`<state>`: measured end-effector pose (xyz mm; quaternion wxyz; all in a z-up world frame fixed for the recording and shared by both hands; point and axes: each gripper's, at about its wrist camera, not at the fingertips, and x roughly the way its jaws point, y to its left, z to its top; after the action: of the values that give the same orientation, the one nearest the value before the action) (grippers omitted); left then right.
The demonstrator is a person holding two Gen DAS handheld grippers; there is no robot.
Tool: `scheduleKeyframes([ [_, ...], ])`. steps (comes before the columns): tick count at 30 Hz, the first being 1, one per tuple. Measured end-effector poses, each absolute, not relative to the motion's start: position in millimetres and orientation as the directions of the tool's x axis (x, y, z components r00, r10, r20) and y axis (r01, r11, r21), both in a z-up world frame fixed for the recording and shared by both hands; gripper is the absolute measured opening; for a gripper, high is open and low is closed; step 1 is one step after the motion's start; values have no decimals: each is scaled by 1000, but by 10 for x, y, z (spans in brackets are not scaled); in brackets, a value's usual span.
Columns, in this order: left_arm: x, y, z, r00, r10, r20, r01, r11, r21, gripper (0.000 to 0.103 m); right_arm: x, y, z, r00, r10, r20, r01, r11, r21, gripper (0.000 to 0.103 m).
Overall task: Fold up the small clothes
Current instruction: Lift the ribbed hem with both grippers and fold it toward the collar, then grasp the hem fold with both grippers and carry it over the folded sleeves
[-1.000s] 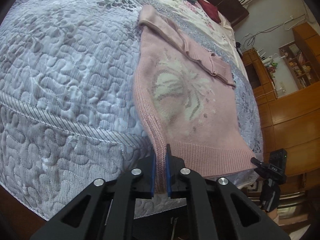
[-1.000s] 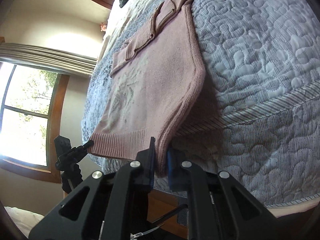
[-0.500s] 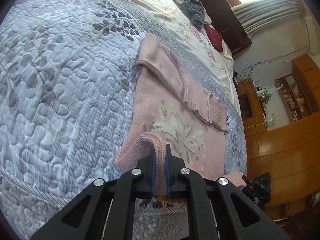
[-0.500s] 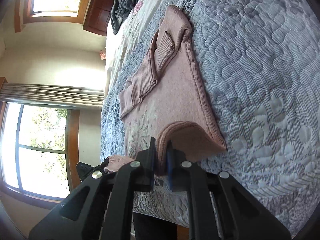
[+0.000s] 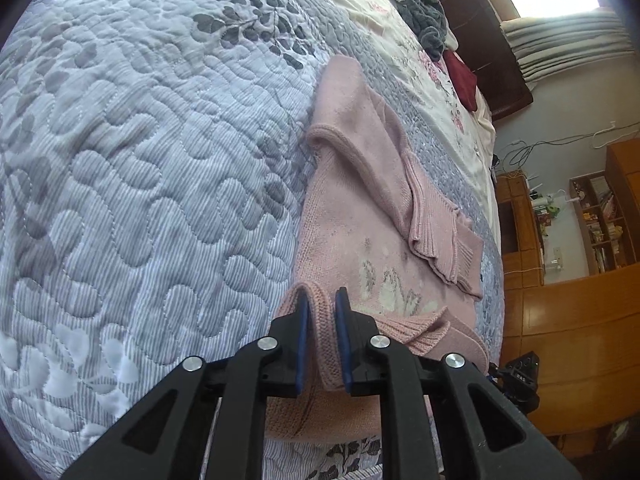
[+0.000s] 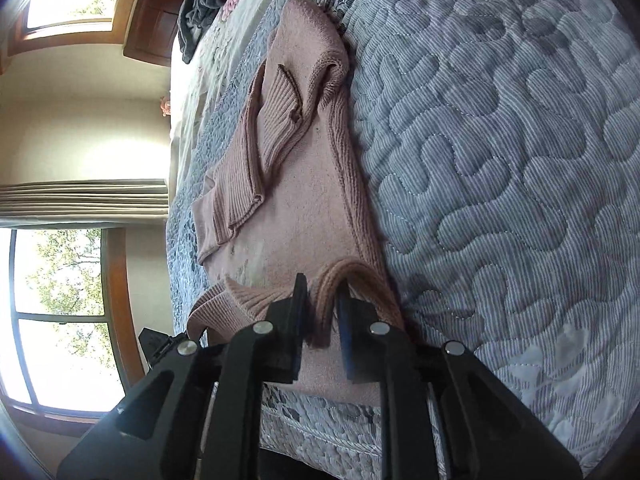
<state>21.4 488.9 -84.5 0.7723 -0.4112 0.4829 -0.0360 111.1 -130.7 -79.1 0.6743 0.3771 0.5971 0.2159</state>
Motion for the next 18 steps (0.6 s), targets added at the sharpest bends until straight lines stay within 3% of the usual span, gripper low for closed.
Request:
scheduleKeyframes([
  [2,172,4945,-791,549,-442,-709,-340,657,-673,30,1102,-1332,-753,201,727,-656,145,641,754,24],
  [3,140,4990,-753,567,-421,-708,-342,662,-667,36,1110,-1363,-718,212,713,-668,140,655,743,39],
  [4,116,5030,-720,581,-409,-704,-339,664,-666,36,1103,-1390,-686,226,699,-678,131,668,732,44],
  [7,82,5099,-651,591,-393,-704,-327,682,-654,37,1071,-1455,-591,244,674,-697,95,699,709,44],
  [18,457,4501,-619,468,-281,-838,-139,913,-384,48,1046,-803,-319,220,503,-836,-234,859,455,49],
])
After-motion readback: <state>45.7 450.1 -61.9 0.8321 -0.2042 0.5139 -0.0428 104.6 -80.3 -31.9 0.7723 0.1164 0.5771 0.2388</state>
